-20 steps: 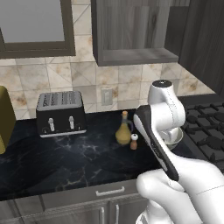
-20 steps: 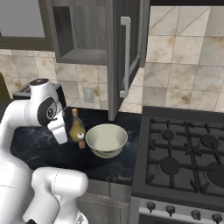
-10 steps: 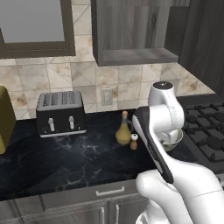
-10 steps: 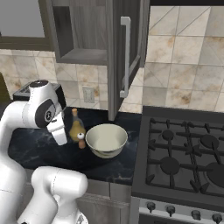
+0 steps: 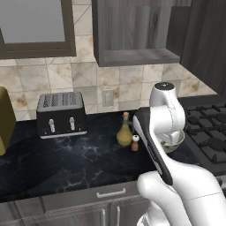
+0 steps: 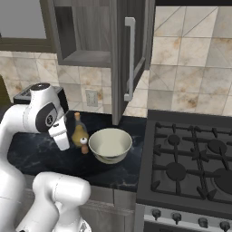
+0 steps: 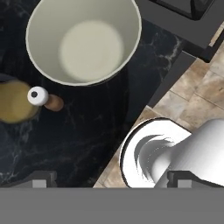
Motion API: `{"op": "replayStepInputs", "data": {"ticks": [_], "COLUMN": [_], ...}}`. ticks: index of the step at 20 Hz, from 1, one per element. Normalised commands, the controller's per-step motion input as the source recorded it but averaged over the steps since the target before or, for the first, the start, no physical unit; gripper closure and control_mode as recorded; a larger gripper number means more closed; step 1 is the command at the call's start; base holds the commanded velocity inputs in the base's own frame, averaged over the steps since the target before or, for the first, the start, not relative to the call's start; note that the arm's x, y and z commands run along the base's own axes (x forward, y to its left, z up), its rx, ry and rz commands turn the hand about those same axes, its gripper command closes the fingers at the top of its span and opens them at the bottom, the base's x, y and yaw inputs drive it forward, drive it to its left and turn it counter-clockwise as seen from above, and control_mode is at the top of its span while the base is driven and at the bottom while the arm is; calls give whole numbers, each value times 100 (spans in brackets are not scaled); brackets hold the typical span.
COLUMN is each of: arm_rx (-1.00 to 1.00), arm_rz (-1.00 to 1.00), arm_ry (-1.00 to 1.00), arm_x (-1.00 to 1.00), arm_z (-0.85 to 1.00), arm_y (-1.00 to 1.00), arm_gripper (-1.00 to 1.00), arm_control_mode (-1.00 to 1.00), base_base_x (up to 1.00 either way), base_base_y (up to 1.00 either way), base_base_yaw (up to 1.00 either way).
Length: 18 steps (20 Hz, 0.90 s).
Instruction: Retrieve the bottle and the shaker from the cabinet and place them next to the mixing bowl on the counter. Then add garlic from the fridge to the mixing bowl.
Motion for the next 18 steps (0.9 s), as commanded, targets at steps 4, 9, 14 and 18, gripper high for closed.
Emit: {"op": "replayStepInputs", "data": {"ticks": [4,9,14,18], "arm_rx": [0,0,0,0], "arm_rz": [0,0,0,0], "arm_ry": [0,0,0,0], "arm_x": [0,0,0,0], "arm_z": [0,0,0,0], "arm_y": [0,0,0,0], "arm_gripper": [-100,-100,-100,-100], "arm_control_mode": [-100,100,100,100], "base_base_x": [0,-1,-49,-85], "base_base_y": [0,1,0,0], "base_base_yaw": [0,0,-8,-19]}}
